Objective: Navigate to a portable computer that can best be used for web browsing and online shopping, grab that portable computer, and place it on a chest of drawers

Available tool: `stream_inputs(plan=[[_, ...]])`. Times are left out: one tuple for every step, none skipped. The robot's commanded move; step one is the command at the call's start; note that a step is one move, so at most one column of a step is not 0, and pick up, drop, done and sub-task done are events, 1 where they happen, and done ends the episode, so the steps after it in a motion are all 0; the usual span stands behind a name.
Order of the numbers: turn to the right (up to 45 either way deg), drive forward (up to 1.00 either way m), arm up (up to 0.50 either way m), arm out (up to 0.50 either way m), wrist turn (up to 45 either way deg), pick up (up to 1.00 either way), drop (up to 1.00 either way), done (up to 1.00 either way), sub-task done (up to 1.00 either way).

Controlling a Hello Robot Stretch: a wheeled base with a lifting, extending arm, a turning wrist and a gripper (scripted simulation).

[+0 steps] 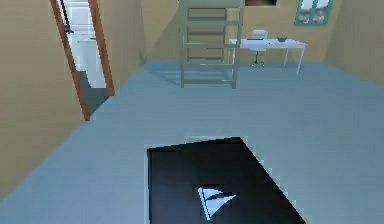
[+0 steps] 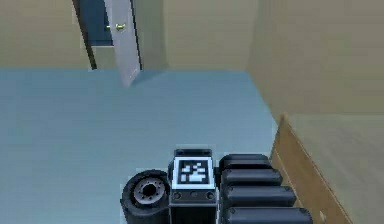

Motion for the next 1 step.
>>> stream_inputs(plan=[[0.0,0.15,0.0,0.0,0.0,0.0,0.0,0.0,0.0]])
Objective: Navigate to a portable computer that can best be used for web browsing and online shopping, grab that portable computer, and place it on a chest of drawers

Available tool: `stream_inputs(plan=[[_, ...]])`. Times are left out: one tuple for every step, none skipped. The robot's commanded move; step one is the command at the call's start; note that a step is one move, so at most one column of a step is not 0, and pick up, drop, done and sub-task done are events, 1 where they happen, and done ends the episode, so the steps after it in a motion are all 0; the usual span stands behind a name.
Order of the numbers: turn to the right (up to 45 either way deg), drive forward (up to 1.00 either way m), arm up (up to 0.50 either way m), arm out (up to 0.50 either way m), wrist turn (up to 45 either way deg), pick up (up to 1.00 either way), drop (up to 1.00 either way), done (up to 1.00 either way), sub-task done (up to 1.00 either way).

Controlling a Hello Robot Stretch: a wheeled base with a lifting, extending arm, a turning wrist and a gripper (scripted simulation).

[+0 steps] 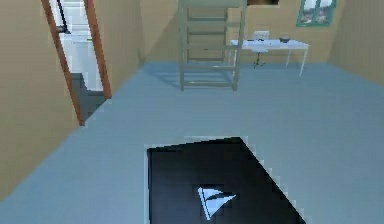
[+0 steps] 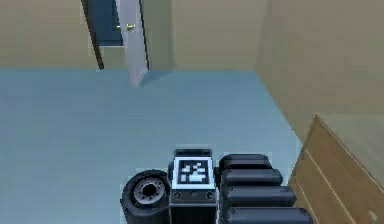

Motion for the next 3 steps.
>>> stream_inputs(plan=[[-45.0,0.0,0.0,0.0,0.0,0.0,0.0,0.0,0.0],[-39.0,0.0,0.0,0.0,0.0,0.0,0.0,0.0,0.0],[-3.0,0.0,0.0,0.0,0.0,0.0,0.0,0.0,0.0]])
